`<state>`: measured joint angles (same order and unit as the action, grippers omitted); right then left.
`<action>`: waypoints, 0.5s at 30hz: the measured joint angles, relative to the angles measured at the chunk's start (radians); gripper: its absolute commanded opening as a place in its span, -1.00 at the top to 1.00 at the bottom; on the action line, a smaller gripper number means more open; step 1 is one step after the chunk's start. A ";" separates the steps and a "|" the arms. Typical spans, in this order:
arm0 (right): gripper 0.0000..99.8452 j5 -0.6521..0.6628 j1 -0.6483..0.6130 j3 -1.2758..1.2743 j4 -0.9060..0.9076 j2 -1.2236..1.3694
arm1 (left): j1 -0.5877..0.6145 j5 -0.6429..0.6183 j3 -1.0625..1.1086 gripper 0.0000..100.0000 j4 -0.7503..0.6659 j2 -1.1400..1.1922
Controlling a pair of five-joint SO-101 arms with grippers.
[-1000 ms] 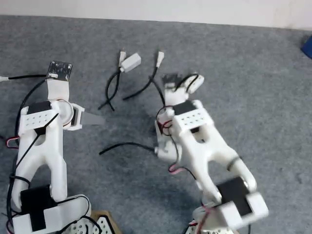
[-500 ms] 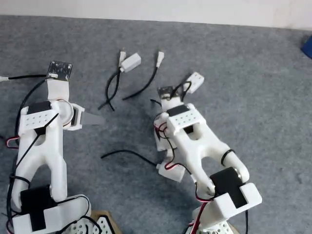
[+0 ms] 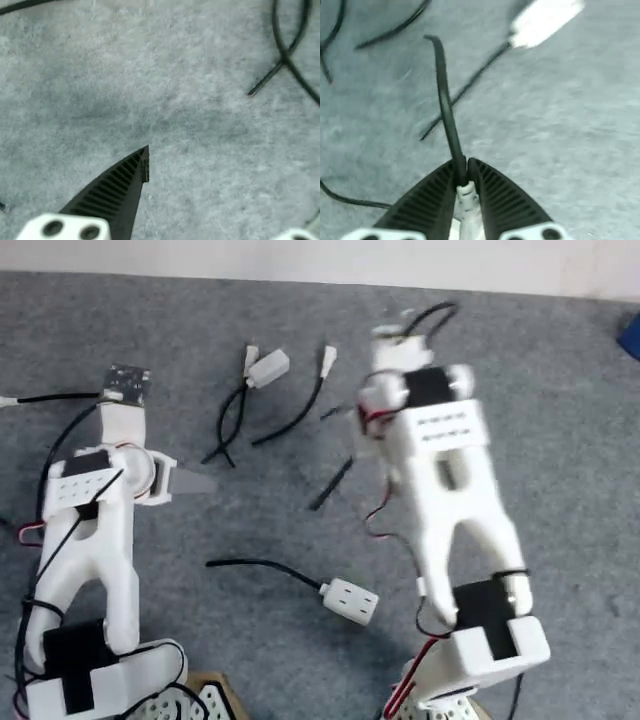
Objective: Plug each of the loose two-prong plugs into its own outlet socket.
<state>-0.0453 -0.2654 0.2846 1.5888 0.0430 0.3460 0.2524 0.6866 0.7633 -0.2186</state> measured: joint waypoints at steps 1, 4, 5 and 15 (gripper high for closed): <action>0.98 0.002 0.034 0.028 0.015 0.000 | -0.017 0.000 0.000 -0.04 0.000 0.000; 0.98 0.002 0.106 0.044 0.029 -0.002 | -0.092 0.000 0.000 -0.04 -0.003 0.000; 0.98 0.002 0.120 0.028 0.025 -0.002 | -0.121 0.000 0.000 -0.04 -0.003 0.000; 0.98 0.028 0.104 -0.555 -0.534 0.000 | -0.341 0.000 0.000 -0.04 -0.003 0.000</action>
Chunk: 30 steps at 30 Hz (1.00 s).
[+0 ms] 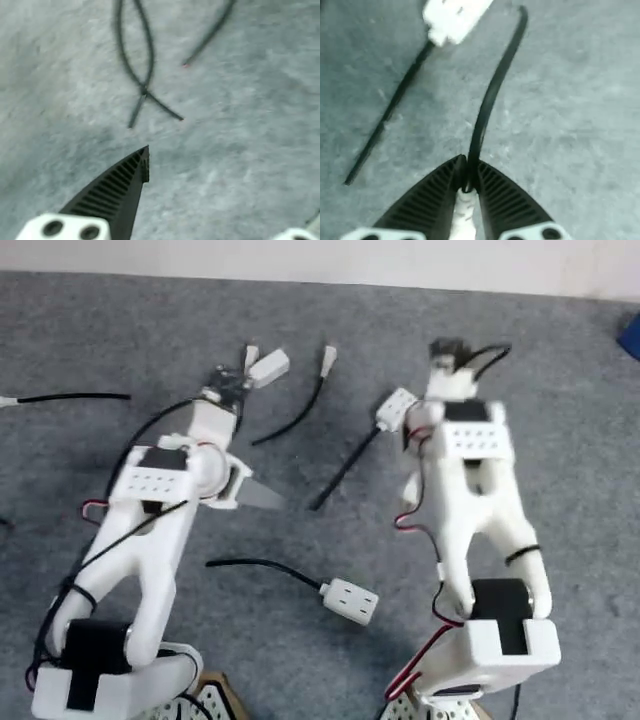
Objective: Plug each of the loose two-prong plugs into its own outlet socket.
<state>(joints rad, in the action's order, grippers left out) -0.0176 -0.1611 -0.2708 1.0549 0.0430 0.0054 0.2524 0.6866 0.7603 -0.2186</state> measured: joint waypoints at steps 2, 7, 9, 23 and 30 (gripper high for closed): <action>0.98 0.008 -0.038 -0.072 -0.066 0.000 | -0.052 0.000 -0.005 -0.04 0.028 0.000; 0.88 0.063 -0.040 -0.109 -0.101 0.000 | -0.193 0.054 -0.080 -0.04 0.229 0.000; 0.75 0.075 -0.035 -0.126 -0.106 0.000 | -0.239 0.066 -0.114 -0.04 0.316 0.000; 0.51 0.106 0.005 -0.595 -0.325 -0.400 | -0.477 0.305 -0.061 -0.04 0.445 0.000; 0.51 0.072 0.052 -0.644 -0.408 -0.402 | -0.585 0.333 -0.048 -0.04 0.445 0.000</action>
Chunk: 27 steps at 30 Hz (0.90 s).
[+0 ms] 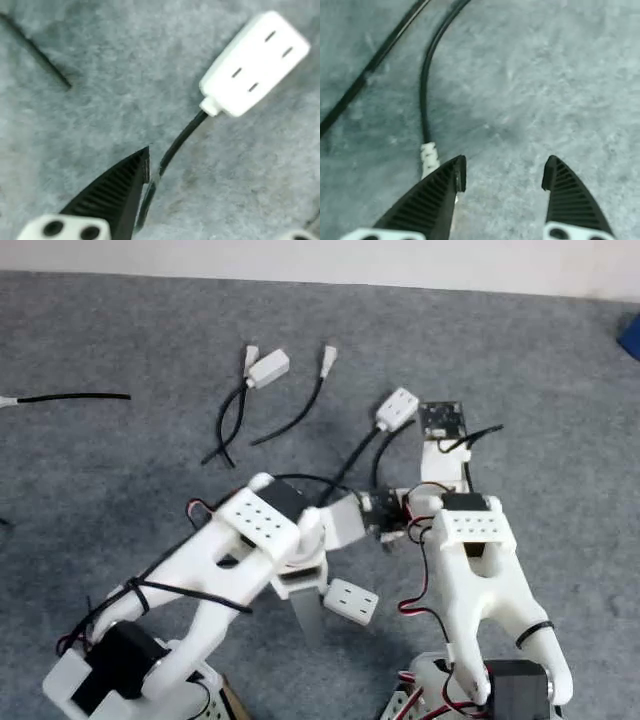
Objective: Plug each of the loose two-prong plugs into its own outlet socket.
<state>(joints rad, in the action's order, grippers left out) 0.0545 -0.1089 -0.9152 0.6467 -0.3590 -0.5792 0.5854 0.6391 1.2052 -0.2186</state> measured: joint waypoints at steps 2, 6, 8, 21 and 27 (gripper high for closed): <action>0.51 -0.020 0.029 -0.008 -0.025 0.000 | -0.034 -0.002 0.002 -0.04 -0.020 0.000; 0.51 -0.074 0.092 -0.009 -0.038 0.000 | -0.091 -0.002 0.002 -0.04 -0.074 0.018; 0.51 -0.092 0.140 -0.009 -0.038 0.000 | -0.107 0.000 0.000 -0.04 -0.114 0.051; 0.51 -0.098 0.681 0.028 -0.046 0.000 | -0.120 0.046 -0.170 -0.03 -0.199 0.307; 0.51 -0.098 0.694 0.028 -0.046 0.000 | -0.169 0.046 -0.269 0.11 -0.107 0.377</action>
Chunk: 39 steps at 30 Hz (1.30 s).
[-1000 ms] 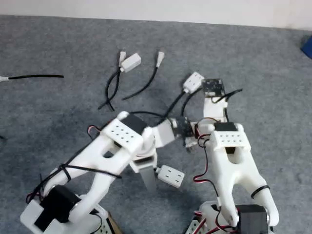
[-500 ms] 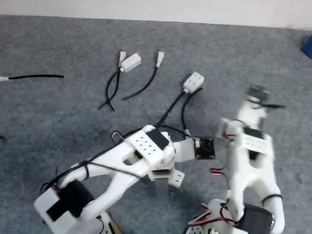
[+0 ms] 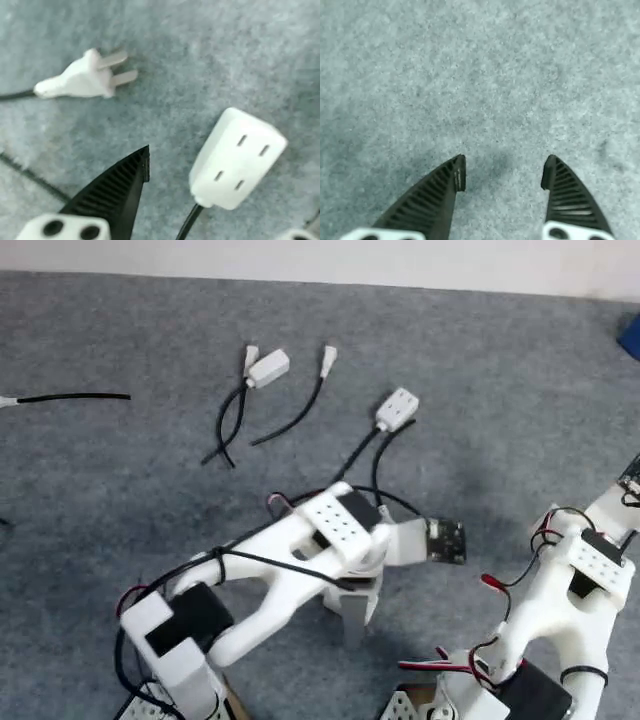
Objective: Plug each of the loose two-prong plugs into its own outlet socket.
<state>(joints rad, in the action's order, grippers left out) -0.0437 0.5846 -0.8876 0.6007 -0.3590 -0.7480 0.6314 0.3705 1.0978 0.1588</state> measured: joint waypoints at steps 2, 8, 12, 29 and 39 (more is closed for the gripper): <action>0.51 0.000 0.003 0.000 0.000 0.000 | -0.006 0.000 -0.003 0.25 0.006 0.037; 0.51 0.021 0.008 0.000 0.000 0.000 | -0.003 0.003 -0.046 0.65 0.040 0.124; 0.51 0.034 0.011 0.000 0.000 0.000 | 0.049 0.002 -0.083 0.74 0.084 0.150; 0.51 0.034 -0.100 0.000 0.032 0.000 | 0.420 0.077 -0.362 0.75 0.358 0.218; 0.51 0.034 -0.239 0.002 0.087 0.000 | 0.304 0.077 -0.264 0.73 0.324 0.218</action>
<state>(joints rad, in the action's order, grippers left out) -0.0100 0.3452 -0.8861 0.6882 -0.3590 -0.4442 0.7081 0.1066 1.4216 0.3767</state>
